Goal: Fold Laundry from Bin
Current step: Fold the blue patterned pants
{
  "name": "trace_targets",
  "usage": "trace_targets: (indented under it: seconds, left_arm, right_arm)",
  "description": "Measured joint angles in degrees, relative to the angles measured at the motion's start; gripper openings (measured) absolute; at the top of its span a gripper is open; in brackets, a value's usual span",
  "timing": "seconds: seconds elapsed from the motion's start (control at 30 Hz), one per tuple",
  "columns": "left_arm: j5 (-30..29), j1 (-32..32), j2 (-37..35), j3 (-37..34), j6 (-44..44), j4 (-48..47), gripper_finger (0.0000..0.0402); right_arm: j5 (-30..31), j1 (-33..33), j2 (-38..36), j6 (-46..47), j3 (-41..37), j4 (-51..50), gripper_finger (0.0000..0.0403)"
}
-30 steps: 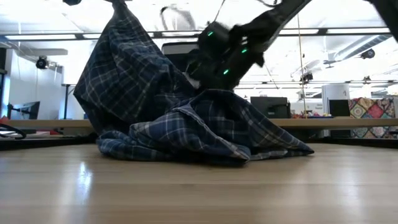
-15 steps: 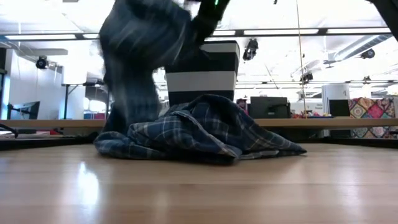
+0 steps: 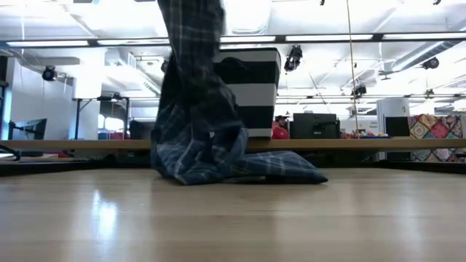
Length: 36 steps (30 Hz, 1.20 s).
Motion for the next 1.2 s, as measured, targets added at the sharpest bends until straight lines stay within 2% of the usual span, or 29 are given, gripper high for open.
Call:
trace_targets:
  seconds: [0.07, 0.13, 0.17, 0.23, 0.27, 0.33, 0.4, 0.47, 0.53, 0.6, 0.67, 0.7, 0.77, 0.8, 0.9, 1.0, 1.07, 1.1, 1.13, 1.2]
  left_arm:
    - [2.3, -2.2, -1.5, -3.2, -2.2, -0.6, 0.0000]
    - [4.0, -6.6, -2.4, -6.4, -6.2, 0.8, 0.0000]
    - [4.0, -10.0, -2.8, -8.0, -8.1, 3.0, 0.0000]
    - [4.3, -18.1, -2.8, -10.9, -10.3, 9.6, 0.0000]
    - [4.5, -22.7, -2.6, -12.2, -10.2, 14.0, 0.0000]
    - [4.6, -30.5, -1.3, -13.9, -5.8, 20.0, 0.0000]
    - [-0.5, -34.4, -0.1, -14.4, 1.5, 19.8, 0.0000]
    - [-13.7, -34.7, 0.3, -14.0, 6.1, 13.7, 0.0000]
    - [-31.9, -33.8, 0.8, -13.9, 7.7, 7.1, 0.0000]
    - [-49.4, -31.0, 1.0, -14.8, 7.9, 0.0, 0.0000]
    - [-60.4, -26.1, 1.3, -16.3, 5.7, -5.6, 0.0000]
    - [-62.3, -23.0, 1.6, -17.1, 3.9, -8.0, 0.0000]
    - [-60.8, -16.3, 1.9, -18.9, 0.8, -9.2, 0.0000]
    - [-57.4, -13.2, 2.0, -19.7, -0.1, -8.9, 0.0000]
    - [-43.4, -6.8, 2.1, -20.4, -2.2, -6.3, 0.0000]
    - [-31.1, -5.7, 2.3, -18.0, -2.6, -4.9, 0.0000]
    - [-22.2, -6.9, 2.3, -15.5, -2.9, -4.8, 0.0000]
    - [-17.0, -7.8, 2.3, -14.6, -3.2, -5.4, 0.0000]
    - [-12.5, -9.1, 2.2, -14.2, -3.6, -5.9, 0.0000]
    - [-6.3, -13.1, 2.2, -14.0, -4.5, -7.1, 0.0000]
  right_arm:
    - [-13.5, 0.0, -2.3, 7.6, -0.7, -5.6, 0.0009]
    - [-29.6, 0.0, -4.0, 13.9, -1.6, -8.7, 0.0009]
    - [-38.2, 0.5, -4.5, 16.6, -2.0, -8.1, 0.0009]
    - [-53.5, 2.8, -5.1, 20.6, -2.5, -0.9, 0.0009]
    - [-58.0, 4.6, -5.2, 21.3, -2.6, 3.3, 0.0009]
    - [-60.3, 8.4, -5.2, 19.3, -2.4, 9.4, 0.0009]
    - [-55.7, 9.9, -5.4, 14.0, -2.3, 8.4, 0.0009]
    - [-44.6, 9.8, -5.6, 7.7, -2.3, 2.6, 0.0009]
    - [-29.1, 9.3, -4.7, 4.3, -2.8, -4.6, 0.0009]
    - [-9.5, 7.2, -3.3, 3.4, -3.9, -10.9, 0.0009]
    - [9.5, 3.9, -1.1, 3.4, -6.3, -15.6, 0.0009]
    - [17.0, 1.7, 0.1, 3.4, -7.8, -17.3, 0.0009]
    - [28.0, -3.1, 2.3, 3.4, -10.7, -19.2, 0.0009]
    - [30.8, -5.3, 3.1, 3.4, -11.7, -19.8, 0.0009]
    - [32.3, -8.5, 4.0, 3.4, -12.0, -23.0, 0.0009]
    - [31.2, -7.4, 4.1, 4.7, -10.4, -25.8, 0.0009]
    - [25.2, -5.4, 3.8, 6.3, -8.7, -27.5, 0.0009]
    - [19.7, -4.4, 3.3, 7.2, -7.8, -28.2, 0.0009]
    - [12.1, -3.6, 2.5, 8.4, -7.0, -28.7, 0.0009]
    - [-7.5, -2.8, 0.6, 11.4, -6.1, -29.6, 0.0009]
